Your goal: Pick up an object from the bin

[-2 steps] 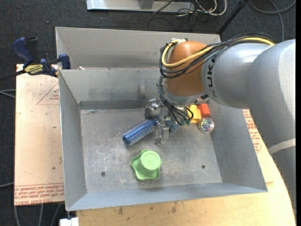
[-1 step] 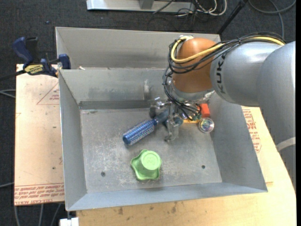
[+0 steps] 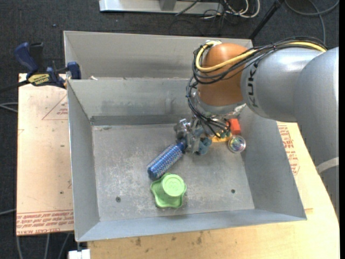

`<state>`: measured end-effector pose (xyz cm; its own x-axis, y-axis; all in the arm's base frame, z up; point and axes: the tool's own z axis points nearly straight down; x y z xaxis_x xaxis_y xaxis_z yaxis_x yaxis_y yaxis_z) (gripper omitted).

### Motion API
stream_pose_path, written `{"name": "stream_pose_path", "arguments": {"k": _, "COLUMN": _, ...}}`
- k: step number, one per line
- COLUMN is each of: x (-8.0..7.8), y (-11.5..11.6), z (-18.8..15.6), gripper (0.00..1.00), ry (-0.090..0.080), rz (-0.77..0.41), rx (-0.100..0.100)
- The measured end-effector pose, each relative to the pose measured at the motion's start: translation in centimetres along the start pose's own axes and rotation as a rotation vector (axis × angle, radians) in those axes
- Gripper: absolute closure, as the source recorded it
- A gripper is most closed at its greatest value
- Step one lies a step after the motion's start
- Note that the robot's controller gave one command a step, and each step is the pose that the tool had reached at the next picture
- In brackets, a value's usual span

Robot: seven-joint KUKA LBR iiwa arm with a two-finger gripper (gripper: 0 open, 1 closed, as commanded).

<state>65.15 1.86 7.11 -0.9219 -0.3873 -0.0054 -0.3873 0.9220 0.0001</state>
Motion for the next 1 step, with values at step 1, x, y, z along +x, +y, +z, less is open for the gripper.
{"name": "stream_pose_path", "arguments": {"k": 1, "x": 4.75, "y": -1.64, "z": -15.20, "gripper": 1.00, "ry": -0.004, "rz": -0.051, "rx": 0.005}}
